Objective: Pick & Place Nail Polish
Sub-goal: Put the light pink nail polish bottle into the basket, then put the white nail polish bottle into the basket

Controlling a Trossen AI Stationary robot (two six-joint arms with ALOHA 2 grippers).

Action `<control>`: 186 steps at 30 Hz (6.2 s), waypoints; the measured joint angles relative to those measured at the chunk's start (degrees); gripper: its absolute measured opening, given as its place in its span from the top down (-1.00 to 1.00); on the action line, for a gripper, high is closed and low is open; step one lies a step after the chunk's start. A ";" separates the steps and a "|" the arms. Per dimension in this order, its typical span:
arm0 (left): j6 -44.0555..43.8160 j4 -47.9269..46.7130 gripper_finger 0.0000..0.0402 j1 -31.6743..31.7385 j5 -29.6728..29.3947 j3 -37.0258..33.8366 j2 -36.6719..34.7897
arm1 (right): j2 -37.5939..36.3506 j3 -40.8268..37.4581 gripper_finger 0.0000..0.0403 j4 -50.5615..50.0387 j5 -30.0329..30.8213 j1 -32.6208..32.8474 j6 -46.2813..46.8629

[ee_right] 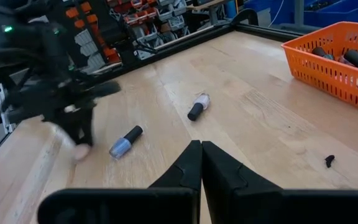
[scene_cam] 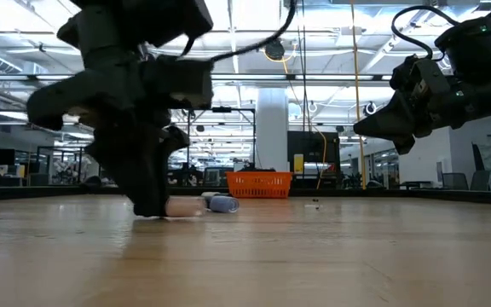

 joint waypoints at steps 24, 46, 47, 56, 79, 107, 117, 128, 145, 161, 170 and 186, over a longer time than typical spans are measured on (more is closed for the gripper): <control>-2.79 53.95 0.84 23.98 27.10 -18.12 -28.96 | -0.01 0.02 1.00 -1.01 -0.02 0.00 -0.40; -19.38 72.04 0.84 14.82 44.92 -20.30 -26.66 | -0.02 0.02 1.00 -0.80 0.40 -0.52 -0.99; -19.26 72.05 0.84 14.84 44.66 -20.30 -26.66 | -0.02 0.02 1.00 -0.78 0.39 -0.52 -0.95; -19.13 71.96 0.84 14.84 43.16 -20.26 -26.66 | 0.00 0.02 1.00 -0.80 0.39 -0.50 -0.88; 11.93 25.55 0.84 33.22 3.17 2.57 -16.02 | -0.02 0.02 1.00 -0.33 0.39 -0.50 -1.51; -1.57 18.76 0.19 50.58 3.41 22.69 12.91 | 0.00 0.01 1.00 -0.81 0.20 -0.48 -1.91; 7.75 12.67 -0.50 50.07 4.17 22.69 8.97 | -0.02 0.00 1.00 -0.80 0.17 -0.50 -1.91; 14.61 -10.91 -0.60 43.80 4.32 22.69 -3.45 | -0.02 0.00 1.00 -0.84 0.17 -0.49 -1.93; 34.10 3.60 -0.60 26.86 -2.54 4.08 -3.47 | -0.01 0.01 1.00 -0.80 0.17 -0.48 -1.93; 34.05 8.99 -0.60 28.39 3.93 1.60 -0.49 | -0.02 0.02 1.00 -0.68 0.17 -0.48 -1.34; 34.28 8.67 -0.35 29.97 5.39 3.63 4.55 | 0.00 0.00 1.00 -0.37 0.17 -0.49 -1.32; 29.30 4.40 0.56 31.60 6.17 3.63 4.55 | -0.01 0.02 1.00 -0.37 0.17 -0.48 -1.32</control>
